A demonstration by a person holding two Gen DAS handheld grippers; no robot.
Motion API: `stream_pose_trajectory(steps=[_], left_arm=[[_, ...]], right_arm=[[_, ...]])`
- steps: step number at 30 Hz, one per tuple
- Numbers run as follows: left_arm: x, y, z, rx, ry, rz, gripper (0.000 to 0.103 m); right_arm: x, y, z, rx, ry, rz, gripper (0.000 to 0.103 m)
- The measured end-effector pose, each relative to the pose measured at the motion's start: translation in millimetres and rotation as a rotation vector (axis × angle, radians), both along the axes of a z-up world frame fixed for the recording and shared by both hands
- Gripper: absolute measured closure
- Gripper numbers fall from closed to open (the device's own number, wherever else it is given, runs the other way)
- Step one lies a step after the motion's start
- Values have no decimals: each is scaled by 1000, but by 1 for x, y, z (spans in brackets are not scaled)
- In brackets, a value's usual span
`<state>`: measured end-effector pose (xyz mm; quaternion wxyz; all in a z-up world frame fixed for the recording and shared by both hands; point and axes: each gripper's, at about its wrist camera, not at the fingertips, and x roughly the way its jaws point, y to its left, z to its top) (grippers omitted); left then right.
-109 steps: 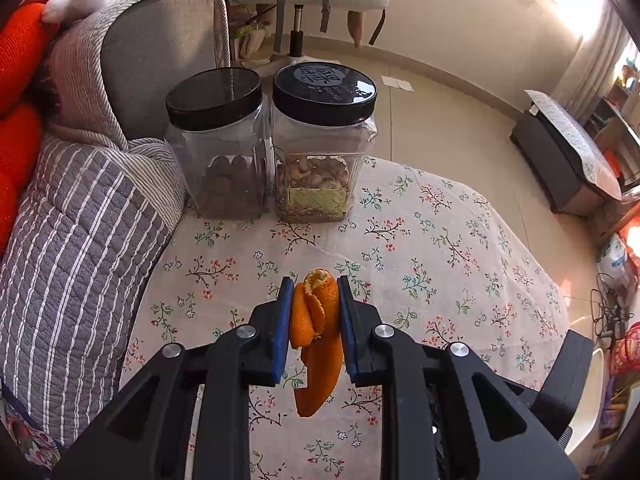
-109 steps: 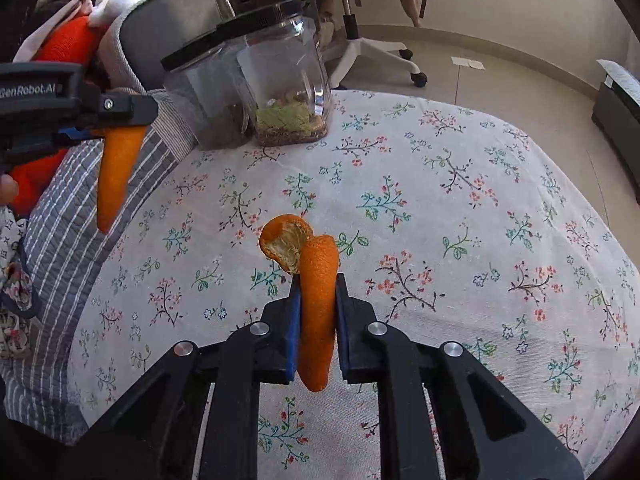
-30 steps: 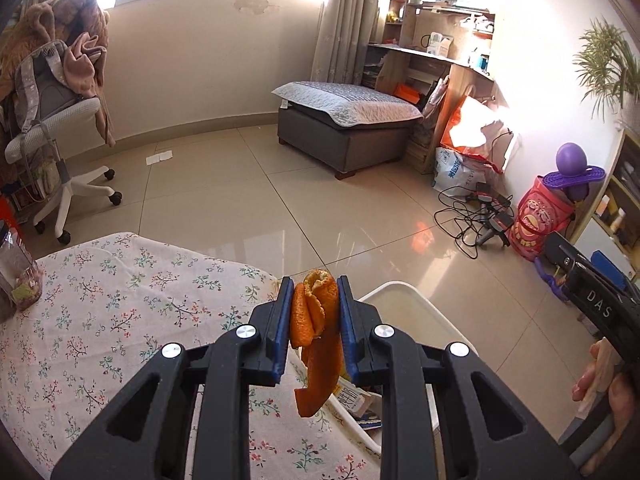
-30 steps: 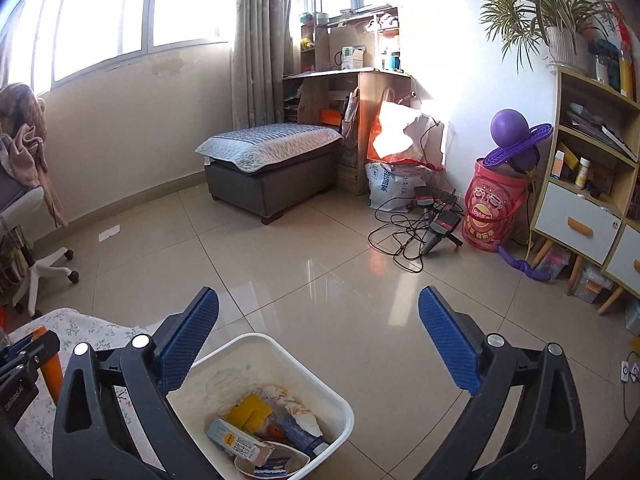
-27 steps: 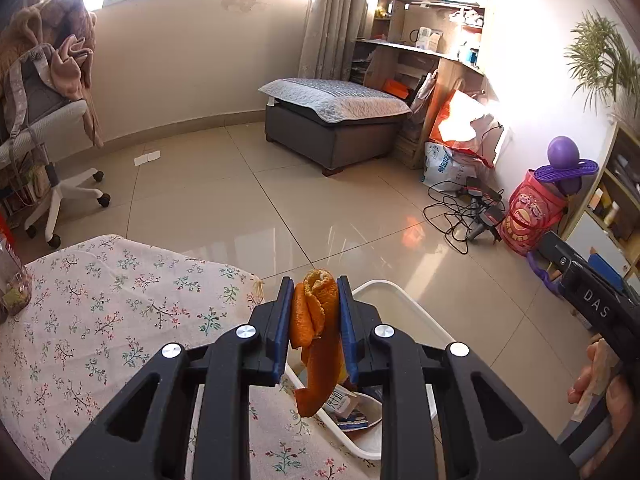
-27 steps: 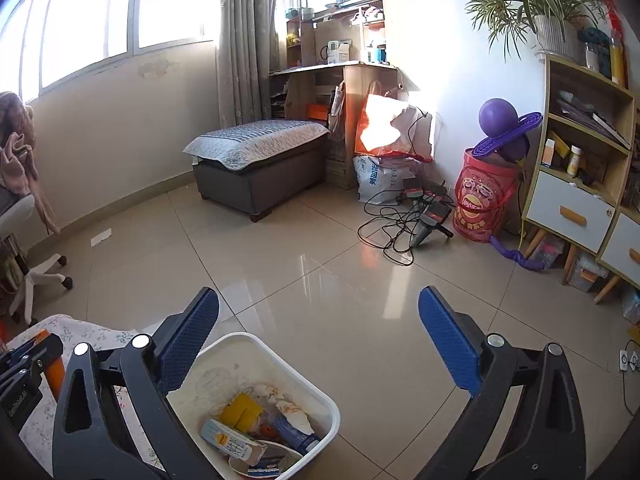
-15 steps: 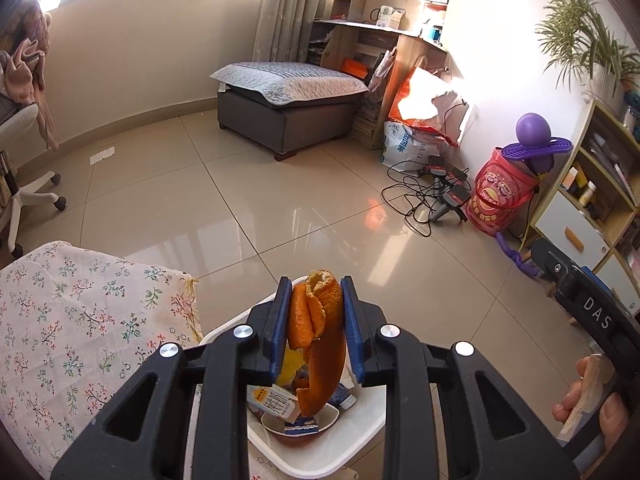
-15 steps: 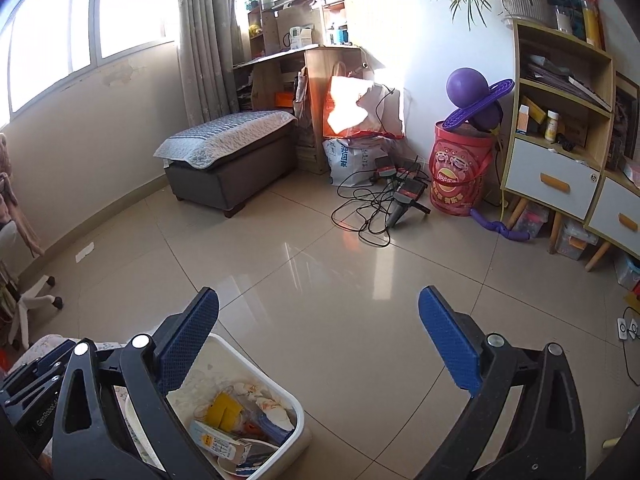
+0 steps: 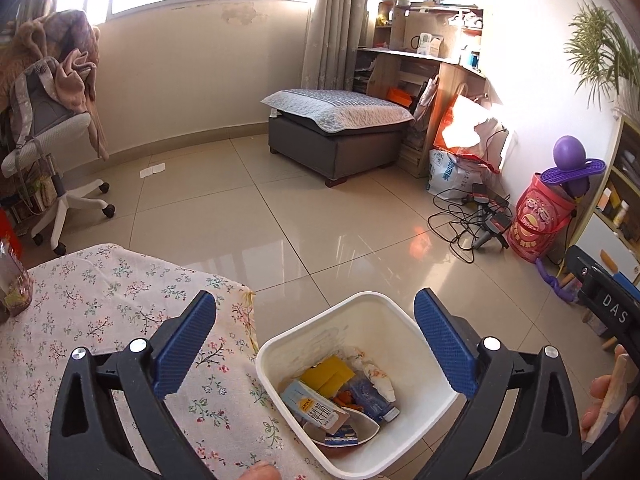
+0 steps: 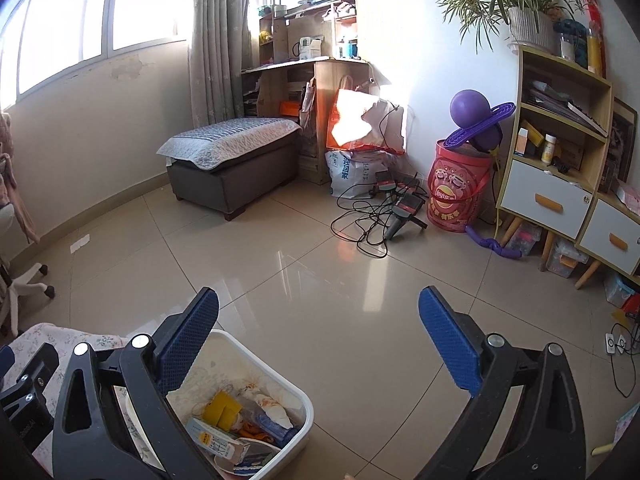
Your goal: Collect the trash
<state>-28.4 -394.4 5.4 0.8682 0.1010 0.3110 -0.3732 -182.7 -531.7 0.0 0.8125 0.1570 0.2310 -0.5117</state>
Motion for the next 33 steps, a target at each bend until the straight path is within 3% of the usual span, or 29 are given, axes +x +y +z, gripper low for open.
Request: stream_pose_trajectory(steps=[5, 12, 27, 33], left_arm=[[5, 41, 7, 0, -45, 83, 7], [14, 106, 11, -38, -30, 156, 7], [21, 213, -3, 35, -38, 301, 7], [32, 248, -3, 15, -18, 383, 7]], right_arm=[[18, 47, 3, -71, 30, 84, 7], [28, 113, 5, -181, 23, 132, 7], [82, 191, -14, -83, 41, 390, 7], [104, 217, -12, -92, 43, 459, 7]])
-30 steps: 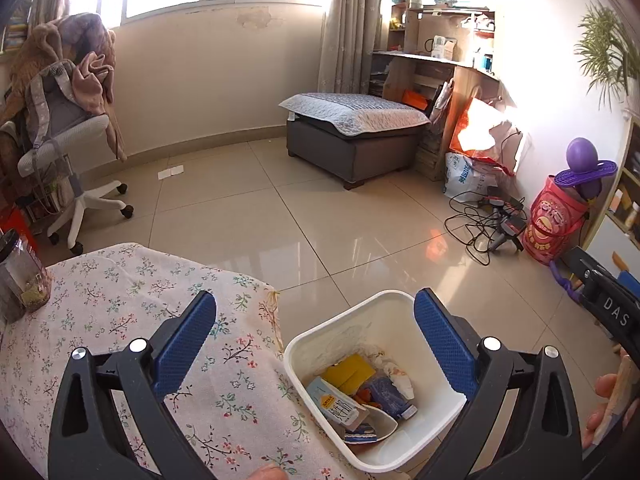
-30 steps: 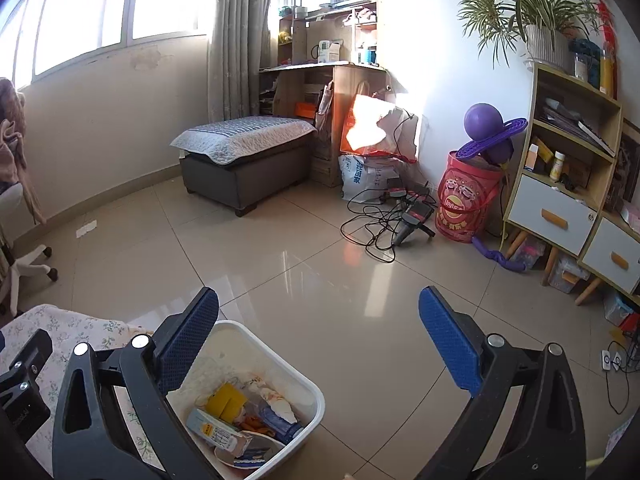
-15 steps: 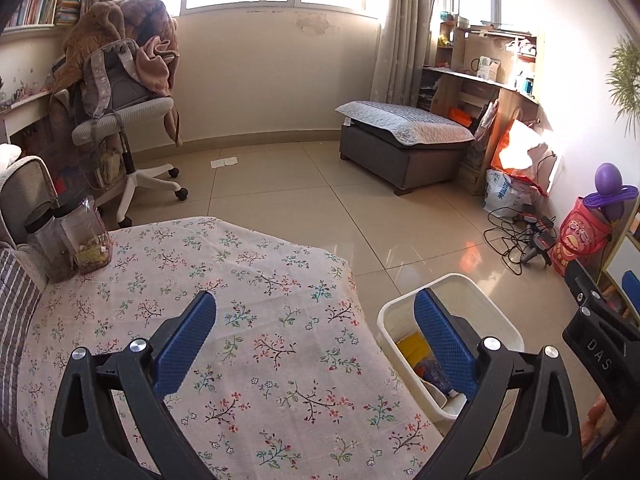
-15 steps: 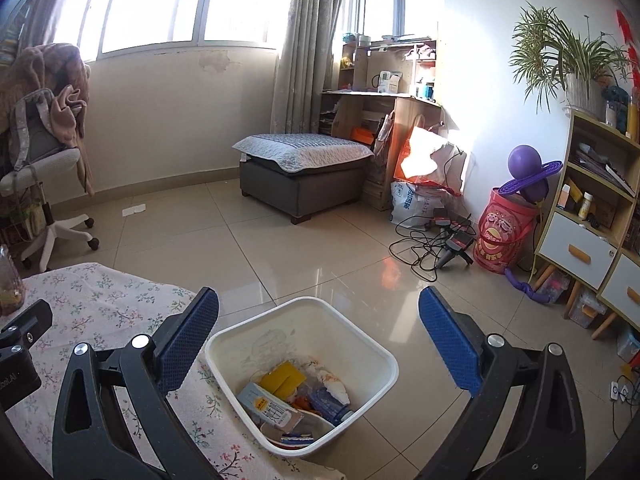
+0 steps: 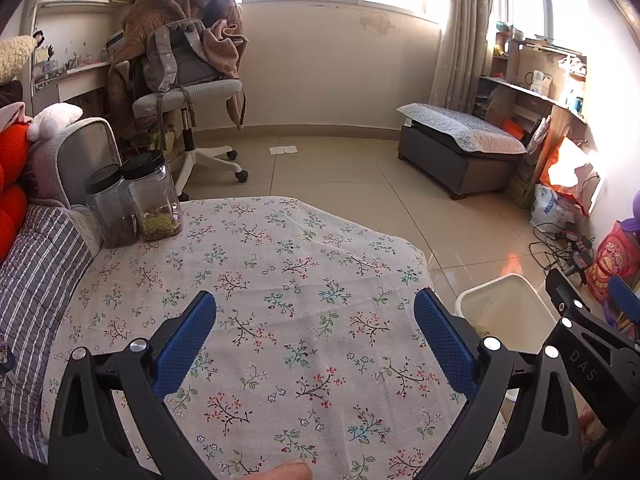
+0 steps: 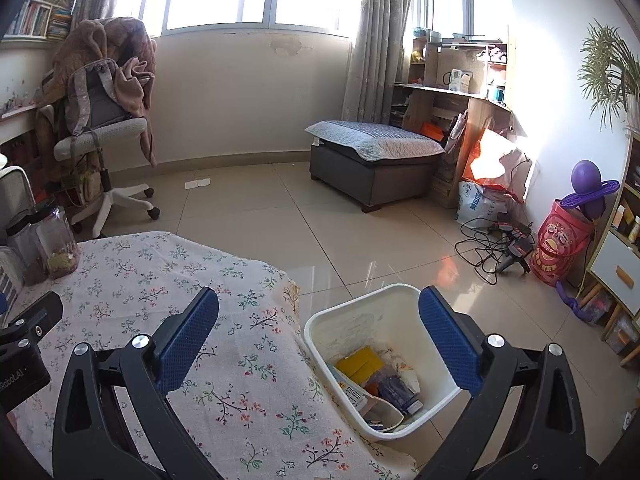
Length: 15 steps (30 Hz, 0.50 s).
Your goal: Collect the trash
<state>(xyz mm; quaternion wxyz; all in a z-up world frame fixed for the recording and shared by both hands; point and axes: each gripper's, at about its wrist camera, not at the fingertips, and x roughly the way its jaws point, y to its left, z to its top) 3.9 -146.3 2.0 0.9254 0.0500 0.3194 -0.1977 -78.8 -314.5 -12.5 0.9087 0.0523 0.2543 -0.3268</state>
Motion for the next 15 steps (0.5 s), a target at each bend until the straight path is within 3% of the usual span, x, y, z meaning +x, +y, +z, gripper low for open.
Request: stream_pose_trajectory(steps=[15], left_arm=[[19, 40, -7, -9, 46, 95, 7]], right_arm=[[29, 31, -3, 25, 22, 90, 7]])
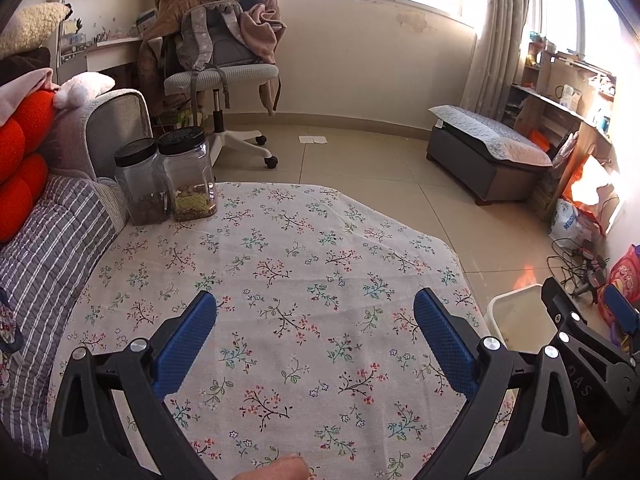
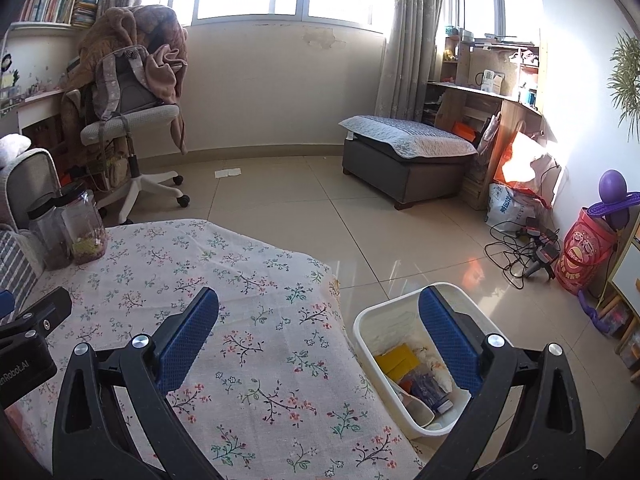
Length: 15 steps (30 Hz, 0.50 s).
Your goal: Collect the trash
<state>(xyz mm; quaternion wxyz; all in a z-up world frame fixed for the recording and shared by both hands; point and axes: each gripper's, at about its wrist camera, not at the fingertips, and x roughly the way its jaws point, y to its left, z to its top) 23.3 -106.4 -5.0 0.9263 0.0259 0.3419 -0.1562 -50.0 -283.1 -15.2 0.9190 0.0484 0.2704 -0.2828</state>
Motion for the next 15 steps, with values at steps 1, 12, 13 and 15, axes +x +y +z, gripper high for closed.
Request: stream_pose_trajectory(steps=[1, 12, 13, 15], left_arm=[[1, 2, 0, -1, 2, 5, 7], [2, 5, -1, -2, 5, 34, 7], [3, 5, -1, -3, 5, 36, 7], [3, 6, -1, -5, 7, 37, 7]], right_arm=[[0, 1, 0, 1, -1, 3, 7], [3, 2, 0, 10, 0, -1, 7], [3, 2, 0, 11, 0, -2, 7], [3, 2, -1, 10, 1, -1, 7]])
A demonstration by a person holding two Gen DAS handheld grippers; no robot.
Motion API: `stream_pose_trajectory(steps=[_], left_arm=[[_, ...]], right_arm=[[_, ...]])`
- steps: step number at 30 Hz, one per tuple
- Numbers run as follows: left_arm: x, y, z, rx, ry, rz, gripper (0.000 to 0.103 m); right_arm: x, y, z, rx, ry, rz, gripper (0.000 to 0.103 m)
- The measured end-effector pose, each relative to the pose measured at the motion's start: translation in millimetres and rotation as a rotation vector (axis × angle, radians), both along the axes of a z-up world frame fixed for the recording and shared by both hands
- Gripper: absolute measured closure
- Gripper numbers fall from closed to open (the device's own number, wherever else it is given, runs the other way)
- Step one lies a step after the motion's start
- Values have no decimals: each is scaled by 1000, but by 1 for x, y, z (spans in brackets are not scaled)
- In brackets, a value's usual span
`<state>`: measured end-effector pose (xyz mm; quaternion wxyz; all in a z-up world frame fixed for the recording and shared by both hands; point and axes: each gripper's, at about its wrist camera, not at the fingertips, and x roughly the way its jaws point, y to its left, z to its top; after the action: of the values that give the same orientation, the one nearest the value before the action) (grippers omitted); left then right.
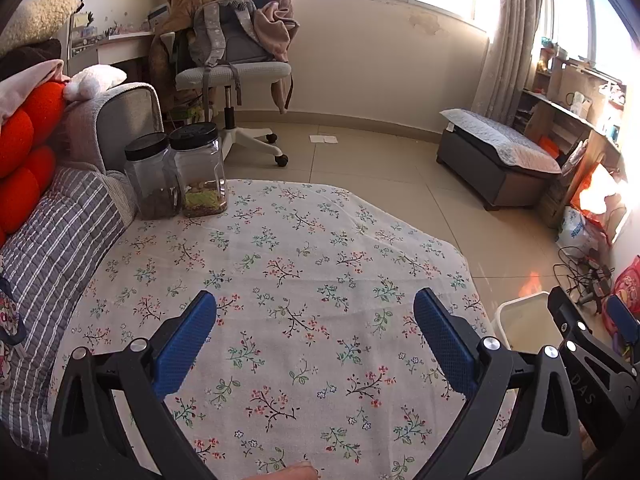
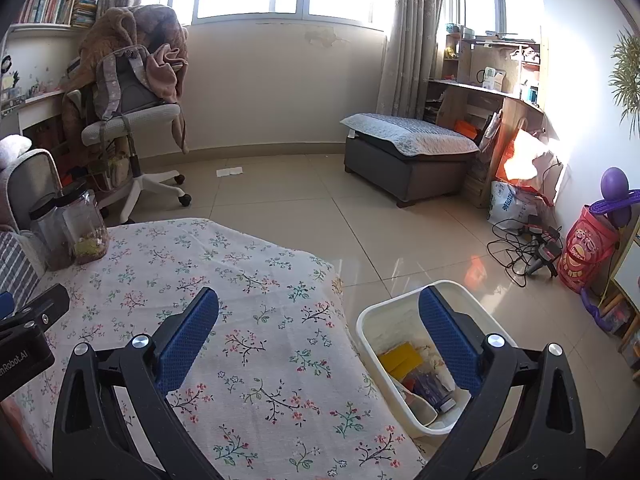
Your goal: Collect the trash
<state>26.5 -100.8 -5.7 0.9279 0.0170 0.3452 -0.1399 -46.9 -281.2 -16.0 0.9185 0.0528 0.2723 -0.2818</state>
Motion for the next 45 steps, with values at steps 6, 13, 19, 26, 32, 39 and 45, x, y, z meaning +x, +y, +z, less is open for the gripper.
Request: stream_pose_trajectory(steps=[6, 13, 19, 26, 32, 39, 45], left_arm=[[1, -1, -1, 2, 5, 2, 7], [1, -1, -2, -3, 8, 5, 7], [1, -1, -2, -2, 7, 6, 7], [2, -1, -3, -1, 6, 5, 7], [-1, -3, -3, 4, -8, 0, 7], [-2, -4, -3, 4, -16, 5, 7], [-5, -6, -1, 3, -34, -12, 12]], right_arm=[[0, 0, -1, 0, 0, -1, 7], [0, 0, 0, 0, 3, 1, 7], [0, -1, -1, -2, 6, 3, 7], [1, -1, -1, 0, 10, 4, 7], [1, -1, -2, 0, 11, 5, 7], [1, -1, -2, 0, 13, 5, 7], [-2, -2, -5, 0, 15, 9, 7]])
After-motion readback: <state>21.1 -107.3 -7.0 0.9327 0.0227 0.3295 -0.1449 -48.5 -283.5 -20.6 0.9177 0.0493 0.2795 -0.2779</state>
